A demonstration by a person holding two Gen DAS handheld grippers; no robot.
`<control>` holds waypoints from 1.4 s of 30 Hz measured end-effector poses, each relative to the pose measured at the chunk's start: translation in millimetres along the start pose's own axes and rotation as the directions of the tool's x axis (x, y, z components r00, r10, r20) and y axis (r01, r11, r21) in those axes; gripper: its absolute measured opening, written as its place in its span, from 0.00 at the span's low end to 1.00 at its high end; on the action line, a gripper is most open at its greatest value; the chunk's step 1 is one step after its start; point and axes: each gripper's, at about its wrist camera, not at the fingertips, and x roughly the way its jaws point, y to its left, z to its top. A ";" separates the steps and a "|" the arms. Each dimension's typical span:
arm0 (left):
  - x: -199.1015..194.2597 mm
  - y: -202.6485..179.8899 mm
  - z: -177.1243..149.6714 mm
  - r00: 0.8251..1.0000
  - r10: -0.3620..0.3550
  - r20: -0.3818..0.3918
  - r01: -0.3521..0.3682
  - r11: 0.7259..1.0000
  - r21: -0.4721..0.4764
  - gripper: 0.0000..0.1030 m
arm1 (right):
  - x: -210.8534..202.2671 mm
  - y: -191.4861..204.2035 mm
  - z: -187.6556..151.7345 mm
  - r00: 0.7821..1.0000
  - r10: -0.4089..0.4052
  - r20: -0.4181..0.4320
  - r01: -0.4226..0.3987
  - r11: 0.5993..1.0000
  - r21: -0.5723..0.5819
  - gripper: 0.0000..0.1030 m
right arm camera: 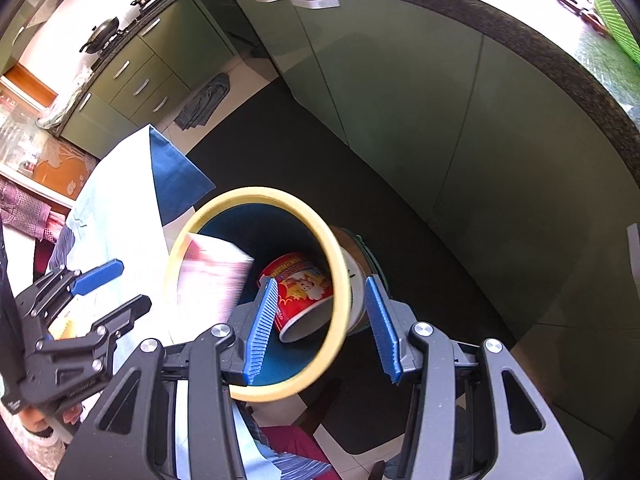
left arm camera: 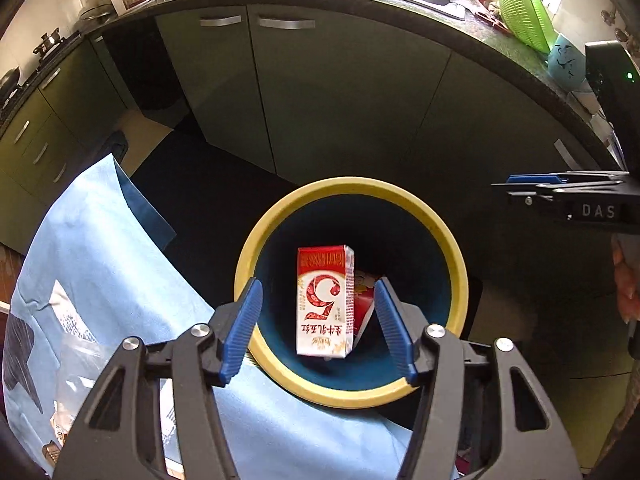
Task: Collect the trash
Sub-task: 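Carry the milk carton over the bin and open the left gripper, then grasp the clear plastic cup with the right gripper, then carry the plastic cup to the bin and open the right gripper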
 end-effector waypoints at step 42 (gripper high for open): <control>-228.2 194.1 -232.8 0.958 0.224 0.180 -0.148 0.921 -0.361 0.63 | 87.8 389.8 -116.0 0.959 -0.115 0.258 0.271 0.627 -0.730 0.34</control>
